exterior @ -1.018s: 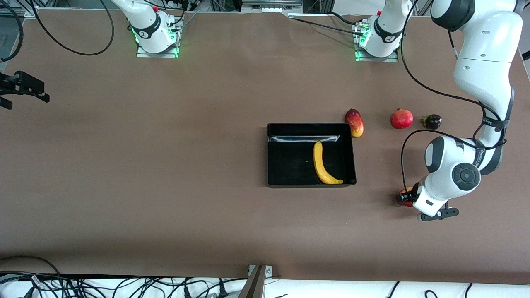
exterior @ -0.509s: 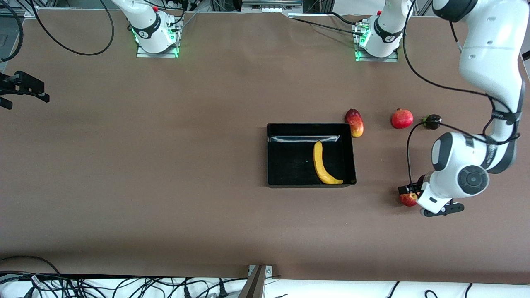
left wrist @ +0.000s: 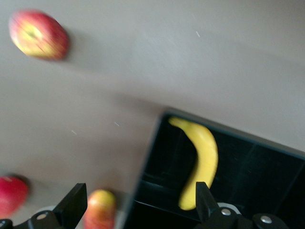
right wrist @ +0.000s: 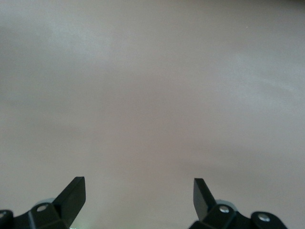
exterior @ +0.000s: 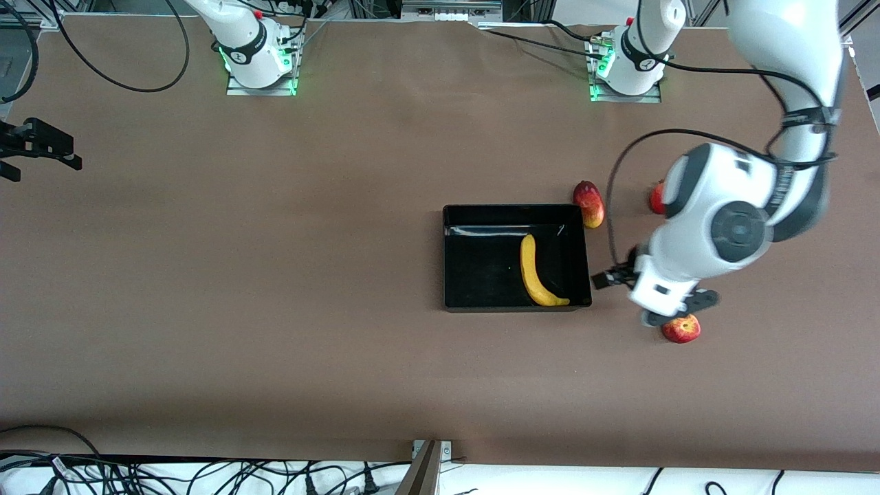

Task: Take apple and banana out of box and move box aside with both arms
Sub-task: 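Move the left gripper back over the yellow banana in the tray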

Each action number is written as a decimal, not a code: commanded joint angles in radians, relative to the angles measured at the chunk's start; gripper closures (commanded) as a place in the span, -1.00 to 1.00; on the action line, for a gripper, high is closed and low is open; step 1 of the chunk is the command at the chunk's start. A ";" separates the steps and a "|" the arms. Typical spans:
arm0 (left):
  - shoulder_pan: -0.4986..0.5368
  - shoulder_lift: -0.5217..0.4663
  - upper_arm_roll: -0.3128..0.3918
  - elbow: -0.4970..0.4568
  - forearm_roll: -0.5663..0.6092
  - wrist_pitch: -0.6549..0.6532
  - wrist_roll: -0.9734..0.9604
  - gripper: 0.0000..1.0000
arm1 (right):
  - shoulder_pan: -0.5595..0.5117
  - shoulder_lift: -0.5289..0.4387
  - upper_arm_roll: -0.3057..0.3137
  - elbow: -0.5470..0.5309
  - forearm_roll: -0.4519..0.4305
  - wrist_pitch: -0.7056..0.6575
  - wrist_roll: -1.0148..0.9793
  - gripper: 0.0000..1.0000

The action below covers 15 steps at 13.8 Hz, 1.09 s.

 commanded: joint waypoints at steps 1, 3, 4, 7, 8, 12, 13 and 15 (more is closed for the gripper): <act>-0.041 0.049 0.009 -0.011 -0.007 0.114 -0.075 -1.00 | -0.016 0.003 0.014 0.014 -0.002 -0.014 0.006 -1.00; -0.067 0.115 0.002 -0.011 0.013 0.189 -0.132 -1.00 | -0.016 0.003 0.014 0.014 -0.002 -0.014 0.006 -1.00; -0.073 0.140 0.000 -0.018 0.031 0.221 -0.153 -1.00 | -0.016 0.003 0.014 0.014 -0.001 -0.012 0.006 -1.00; -0.087 0.210 -0.001 -0.047 0.044 0.324 -0.257 -1.00 | -0.015 0.003 0.014 0.016 -0.001 -0.012 0.006 -1.00; -0.096 0.216 -0.001 -0.086 0.071 0.377 -0.290 -1.00 | -0.015 0.003 0.014 0.016 -0.001 -0.012 0.006 -1.00; -0.093 0.209 -0.044 -0.170 0.140 0.412 -0.360 -1.00 | -0.015 0.003 0.014 0.015 -0.001 -0.014 0.006 -1.00; -0.091 0.209 -0.053 -0.181 0.154 0.415 -0.379 -1.00 | -0.015 0.003 0.014 0.014 -0.001 -0.014 0.006 -1.00; -0.087 0.209 -0.067 -0.221 0.192 0.460 -0.428 -1.00 | -0.015 0.003 0.014 0.014 -0.001 -0.014 0.006 -1.00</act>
